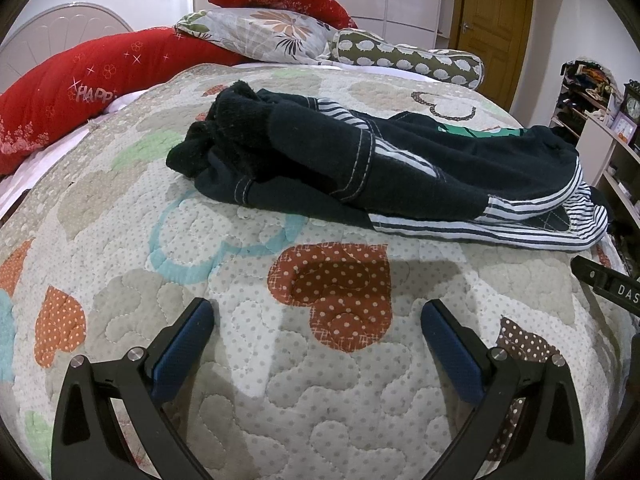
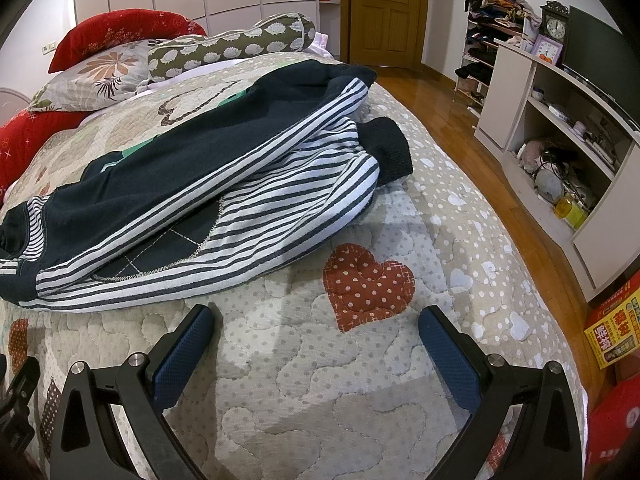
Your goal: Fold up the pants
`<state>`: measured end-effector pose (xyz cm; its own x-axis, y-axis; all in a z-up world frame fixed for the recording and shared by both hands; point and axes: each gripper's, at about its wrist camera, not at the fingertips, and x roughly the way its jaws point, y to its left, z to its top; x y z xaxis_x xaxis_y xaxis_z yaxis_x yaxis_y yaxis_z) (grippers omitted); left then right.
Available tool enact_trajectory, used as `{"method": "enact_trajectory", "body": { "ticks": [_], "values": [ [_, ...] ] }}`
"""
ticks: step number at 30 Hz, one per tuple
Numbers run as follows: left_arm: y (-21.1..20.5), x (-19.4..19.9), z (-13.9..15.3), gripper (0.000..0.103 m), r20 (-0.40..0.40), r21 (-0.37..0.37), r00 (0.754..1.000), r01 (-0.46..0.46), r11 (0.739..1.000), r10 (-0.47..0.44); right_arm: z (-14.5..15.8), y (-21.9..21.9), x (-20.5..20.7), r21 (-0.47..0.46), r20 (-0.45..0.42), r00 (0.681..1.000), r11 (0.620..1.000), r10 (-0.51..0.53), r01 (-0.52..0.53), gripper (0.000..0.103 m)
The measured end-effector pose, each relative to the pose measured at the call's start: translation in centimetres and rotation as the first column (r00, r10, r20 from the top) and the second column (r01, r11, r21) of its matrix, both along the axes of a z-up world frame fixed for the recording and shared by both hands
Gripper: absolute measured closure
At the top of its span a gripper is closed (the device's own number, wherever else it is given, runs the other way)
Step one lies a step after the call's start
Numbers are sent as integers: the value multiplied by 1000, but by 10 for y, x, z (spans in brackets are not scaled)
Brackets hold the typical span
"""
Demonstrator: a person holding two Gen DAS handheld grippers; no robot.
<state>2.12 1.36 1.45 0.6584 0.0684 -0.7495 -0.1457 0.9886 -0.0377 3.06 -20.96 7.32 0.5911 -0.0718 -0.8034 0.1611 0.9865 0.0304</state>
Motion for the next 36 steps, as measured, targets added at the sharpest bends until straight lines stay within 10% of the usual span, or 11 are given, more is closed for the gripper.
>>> {"method": "enact_trajectory", "body": {
  "ticks": [20, 29, 36],
  "values": [
    [2, -3, 0, 0, 11, -14, 1000, 7, 1000, -7, 0, 0, 0, 0, 0, 1000, 1000, 0, 0, 0],
    [-1, 1, 9, 0, -110, 37, 994, 10, 999, -6, 0, -1, 0, 0, -1, 1000, 1000, 0, 0, 0],
    [57, -7, 50, 0, -63, -160, 996, -69, 985, 59, 1, -1, 1, -5, -2, 1000, 1000, -1, 1, 0]
  ]
}}
